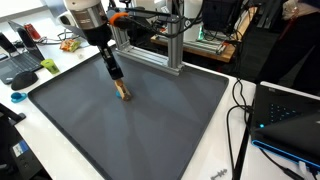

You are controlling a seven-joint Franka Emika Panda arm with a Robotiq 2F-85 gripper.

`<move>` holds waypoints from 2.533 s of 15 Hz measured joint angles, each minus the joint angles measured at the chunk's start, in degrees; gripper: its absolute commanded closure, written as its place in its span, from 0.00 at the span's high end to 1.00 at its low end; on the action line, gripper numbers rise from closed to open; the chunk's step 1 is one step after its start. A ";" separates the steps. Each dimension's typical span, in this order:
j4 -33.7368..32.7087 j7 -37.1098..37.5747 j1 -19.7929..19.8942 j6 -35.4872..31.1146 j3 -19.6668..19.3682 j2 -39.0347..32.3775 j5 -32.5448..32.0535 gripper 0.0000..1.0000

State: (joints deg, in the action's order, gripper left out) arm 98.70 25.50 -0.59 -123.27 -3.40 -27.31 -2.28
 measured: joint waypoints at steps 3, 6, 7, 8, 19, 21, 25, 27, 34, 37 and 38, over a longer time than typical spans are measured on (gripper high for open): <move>-0.94 -0.78 0.01 1.21 -0.01 -0.50 0.35 0.22; -1.74 -1.32 0.01 2.38 0.00 -0.94 0.70 0.22; -1.93 -1.46 0.01 2.71 0.00 -1.05 0.83 0.22; -2.06 -1.57 0.02 3.00 0.00 -1.12 0.95 0.22; -3.17 0.22 0.26 4.22 -0.52 -1.91 3.03 0.22; -3.17 1.51 0.26 4.01 -0.63 -1.93 3.11 0.22; -3.15 3.47 0.21 3.17 -0.83 -1.96 3.11 0.22; -3.11 4.03 0.20 2.55 -0.95 -1.96 3.11 0.22; -3.11 4.07 0.20 1.72 -1.14 -2.03 3.11 0.22; -3.11 4.07 0.20 1.55 -1.18 -2.06 3.11 0.22; -3.11 4.07 0.20 1.48 -1.19 -2.06 3.11 0.22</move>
State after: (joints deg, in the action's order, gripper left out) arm 95.58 29.57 -0.39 -121.80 -4.60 -29.37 0.83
